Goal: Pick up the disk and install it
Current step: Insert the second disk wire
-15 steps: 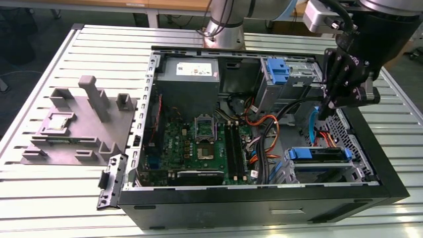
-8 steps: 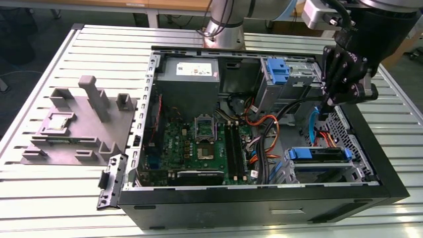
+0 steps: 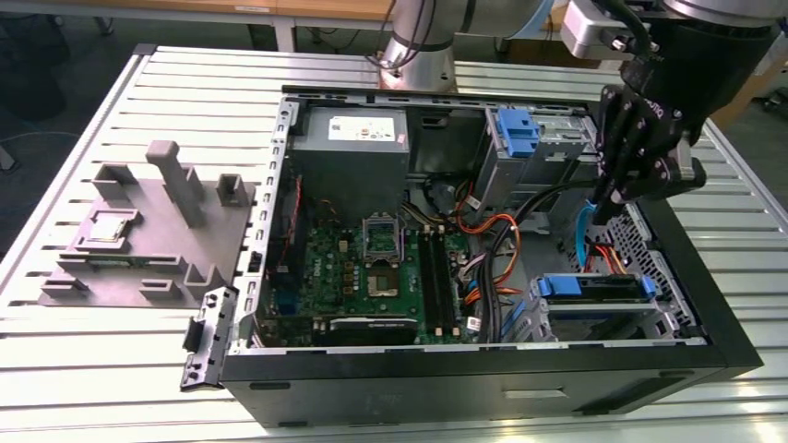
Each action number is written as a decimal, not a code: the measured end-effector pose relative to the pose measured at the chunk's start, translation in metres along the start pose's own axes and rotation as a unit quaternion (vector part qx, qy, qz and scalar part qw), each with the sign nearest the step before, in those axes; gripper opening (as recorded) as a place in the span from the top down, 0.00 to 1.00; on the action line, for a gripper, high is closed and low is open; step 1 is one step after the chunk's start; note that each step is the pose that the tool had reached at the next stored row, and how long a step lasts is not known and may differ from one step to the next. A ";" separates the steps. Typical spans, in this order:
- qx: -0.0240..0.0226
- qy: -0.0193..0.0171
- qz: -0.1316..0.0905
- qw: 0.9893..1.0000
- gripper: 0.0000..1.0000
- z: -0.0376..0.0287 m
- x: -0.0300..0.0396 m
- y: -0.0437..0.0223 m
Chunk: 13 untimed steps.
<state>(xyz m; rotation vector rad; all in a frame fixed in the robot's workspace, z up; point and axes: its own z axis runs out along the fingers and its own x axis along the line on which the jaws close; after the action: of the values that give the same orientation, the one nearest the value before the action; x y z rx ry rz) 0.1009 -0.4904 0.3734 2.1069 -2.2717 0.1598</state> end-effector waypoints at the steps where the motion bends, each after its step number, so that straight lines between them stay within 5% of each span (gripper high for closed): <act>1: 0.000 0.001 0.000 1.000 0.76 0.0004 -0.0001 -0.0001; 5: 0.000 0.004 0.000 1.000 0.69 0.0022 -0.0003 -0.0003; 13: 0.001 0.010 0.000 1.000 0.69 0.0114 -0.0014 -0.0004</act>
<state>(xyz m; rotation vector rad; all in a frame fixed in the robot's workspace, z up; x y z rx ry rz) 0.1018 -0.4902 0.3619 2.0976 -2.2607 0.1811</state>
